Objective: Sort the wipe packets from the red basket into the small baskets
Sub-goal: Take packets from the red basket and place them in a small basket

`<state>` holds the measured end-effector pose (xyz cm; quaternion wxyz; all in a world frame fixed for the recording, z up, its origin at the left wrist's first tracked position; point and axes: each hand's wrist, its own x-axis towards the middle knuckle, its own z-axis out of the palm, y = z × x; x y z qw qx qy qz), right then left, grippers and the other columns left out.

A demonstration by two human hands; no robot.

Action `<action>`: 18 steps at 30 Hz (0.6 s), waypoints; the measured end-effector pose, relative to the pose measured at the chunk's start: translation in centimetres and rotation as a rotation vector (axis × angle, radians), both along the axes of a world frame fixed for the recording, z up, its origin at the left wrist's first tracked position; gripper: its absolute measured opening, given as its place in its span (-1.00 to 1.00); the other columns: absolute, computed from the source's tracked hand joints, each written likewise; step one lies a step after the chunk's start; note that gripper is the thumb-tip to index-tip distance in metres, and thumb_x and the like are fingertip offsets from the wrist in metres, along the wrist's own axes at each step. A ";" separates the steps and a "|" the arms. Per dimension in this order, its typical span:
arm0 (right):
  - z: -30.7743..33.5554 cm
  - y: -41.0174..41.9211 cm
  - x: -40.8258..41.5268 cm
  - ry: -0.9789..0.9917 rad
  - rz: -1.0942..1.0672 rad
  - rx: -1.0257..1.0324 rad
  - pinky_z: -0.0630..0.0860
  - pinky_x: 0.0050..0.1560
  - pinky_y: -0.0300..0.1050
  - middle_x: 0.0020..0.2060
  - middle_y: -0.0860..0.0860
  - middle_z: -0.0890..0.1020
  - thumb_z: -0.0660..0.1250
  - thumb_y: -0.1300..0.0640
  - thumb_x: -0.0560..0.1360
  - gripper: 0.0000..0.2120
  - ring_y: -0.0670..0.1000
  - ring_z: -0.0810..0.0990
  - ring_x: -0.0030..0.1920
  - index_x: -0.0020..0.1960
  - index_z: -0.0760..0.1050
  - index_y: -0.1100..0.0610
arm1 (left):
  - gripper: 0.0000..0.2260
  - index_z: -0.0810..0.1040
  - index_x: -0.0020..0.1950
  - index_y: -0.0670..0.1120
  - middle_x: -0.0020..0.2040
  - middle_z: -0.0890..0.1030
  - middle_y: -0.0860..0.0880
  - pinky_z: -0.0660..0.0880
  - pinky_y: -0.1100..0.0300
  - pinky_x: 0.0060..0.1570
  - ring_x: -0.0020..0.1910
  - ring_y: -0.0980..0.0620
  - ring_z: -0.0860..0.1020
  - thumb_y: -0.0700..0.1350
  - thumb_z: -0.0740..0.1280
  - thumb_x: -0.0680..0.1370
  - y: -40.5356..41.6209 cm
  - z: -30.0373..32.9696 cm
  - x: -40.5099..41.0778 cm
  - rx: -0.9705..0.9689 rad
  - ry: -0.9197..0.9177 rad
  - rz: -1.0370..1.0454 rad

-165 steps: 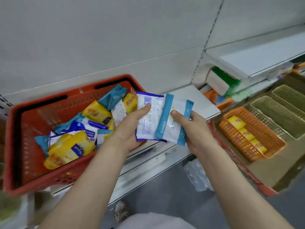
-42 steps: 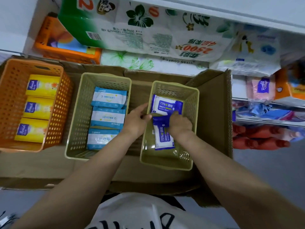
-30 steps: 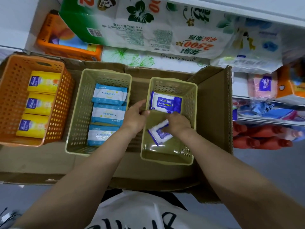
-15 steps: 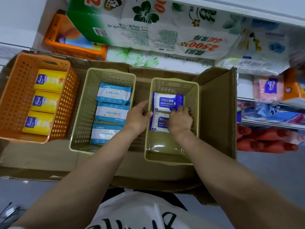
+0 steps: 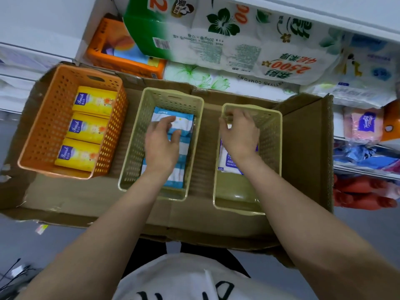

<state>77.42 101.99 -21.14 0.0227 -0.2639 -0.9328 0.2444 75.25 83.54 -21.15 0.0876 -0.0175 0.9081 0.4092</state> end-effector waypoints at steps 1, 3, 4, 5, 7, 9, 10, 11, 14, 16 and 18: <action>0.8 -1.6 -1.0 0.111 0.035 -0.034 0.46 -0.15 -0.10 0.09 0.03 0.57 0.31 0.02 0.56 -0.78 0.09 0.60 0.00 0.17 0.55 0.06 | -0.67 0.49 0.35 -0.02 0.21 0.52 -0.12 0.40 0.03 0.25 0.22 -0.08 0.44 -0.10 0.34 0.58 -1.8 -0.2 -0.4 -0.096 0.048 0.051; 1.4 -4.9 -2.7 0.208 0.163 -0.089 0.52 -0.11 -0.07 0.02 0.02 0.59 0.34 0.05 0.54 -0.81 0.05 0.60 -0.05 0.13 0.56 0.06 | -0.63 0.47 0.37 -0.02 0.28 0.46 -0.16 0.30 0.00 0.26 0.29 -0.17 0.35 -0.07 0.35 0.56 -5.2 -0.6 -1.0 -0.261 0.060 0.126; 1.2 -6.6 -3.3 0.165 0.247 -0.116 0.54 -0.08 -0.06 0.03 0.02 0.59 0.35 0.05 0.54 -0.80 0.04 0.60 -0.04 0.15 0.57 0.06 | -0.61 0.45 0.39 -0.01 0.30 0.45 -0.17 0.29 -0.02 0.28 0.31 -0.19 0.34 -0.06 0.35 0.56 -6.6 -0.9 -1.3 -0.295 0.033 0.137; 0.4 -8.1 -3.9 0.062 0.331 -0.137 0.55 -0.04 -0.03 0.07 0.01 0.59 0.35 0.02 0.55 -0.77 0.04 0.60 -0.01 0.18 0.56 0.05 | -0.59 0.43 0.41 0.00 0.31 0.45 -0.16 0.30 -0.05 0.29 0.33 -0.19 0.35 -0.06 0.34 0.56 -7.6 -1.3 -1.6 -0.281 -0.004 0.124; -1.7 -10.5 -4.7 -0.210 0.450 -0.135 0.53 0.05 -0.02 0.16 0.03 0.57 0.35 -0.04 0.55 -0.69 0.06 0.59 0.10 0.25 0.53 0.03 | -0.57 0.39 0.44 0.04 0.31 0.50 -0.11 0.40 -0.07 0.30 0.32 -0.14 0.43 -0.11 0.33 0.57 -9.0 -2.2 -2.4 -0.157 -0.089 0.045; -4.0 -12.1 -4.8 -0.411 0.470 -0.095 0.50 0.10 -0.02 0.24 0.07 0.52 0.35 -0.06 0.55 -0.61 0.11 0.54 0.20 0.33 0.47 0.04 | -0.54 0.41 0.44 0.05 0.26 0.58 -0.06 0.47 -0.01 0.26 0.26 -0.08 0.52 -0.20 0.32 0.55 -10.0 -2.6 -3.0 -0.041 -0.133 -0.053; -4.9 -12.7 -4.6 -0.475 0.452 -0.082 0.49 0.14 -0.01 0.26 0.09 0.50 0.35 -0.05 0.55 -0.58 0.13 0.52 0.23 0.37 0.45 0.04 | -0.53 0.42 0.43 0.05 0.25 0.60 -0.04 0.47 0.03 0.25 0.23 -0.06 0.54 -0.23 0.32 0.54 -10.5 -2.6 -3.2 -0.008 -0.151 -0.083; -5.8 -13.1 -4.2 -0.524 0.423 -0.072 0.49 0.17 -0.01 0.28 0.10 0.48 0.35 -0.04 0.55 -0.55 0.14 0.51 0.25 0.40 0.42 0.03 | -0.52 0.43 0.43 0.06 0.24 0.61 -0.03 0.48 0.05 0.24 0.22 -0.04 0.55 -0.25 0.33 0.53 -10.9 -2.7 -3.4 0.016 -0.172 -0.099; -7.2 -14.1 -3.3 -0.594 0.359 -0.023 0.47 0.24 0.01 0.33 0.09 0.38 0.33 0.03 0.56 -0.50 0.15 0.48 0.28 0.48 0.34 -0.02 | -0.49 0.40 0.45 0.13 0.22 0.61 -0.02 0.53 0.03 0.19 0.17 -0.01 0.56 -0.22 0.34 0.54 -11.9 -3.0 -4.1 0.043 -0.245 -0.131; -7.6 -14.6 -3.0 -0.584 0.351 -0.006 0.44 0.30 0.01 0.33 0.09 0.36 0.32 0.03 0.57 -0.51 0.15 0.46 0.30 0.49 0.34 -0.04 | -0.49 0.38 0.46 0.17 0.19 0.60 -0.03 0.55 0.07 0.12 0.13 -0.02 0.56 -0.20 0.33 0.56 -12.3 -3.4 -4.5 0.040 -0.262 -0.162; -7.8 -14.9 -2.8 -0.594 0.362 0.003 0.41 0.33 0.01 0.32 0.08 0.37 0.32 0.01 0.57 -0.52 0.15 0.42 0.32 0.47 0.36 -0.07 | -0.50 0.35 0.46 0.19 0.17 0.56 -0.04 0.51 0.17 0.01 0.11 0.01 0.53 -0.18 0.31 0.58 -12.7 -3.7 -4.9 0.048 -0.274 -0.184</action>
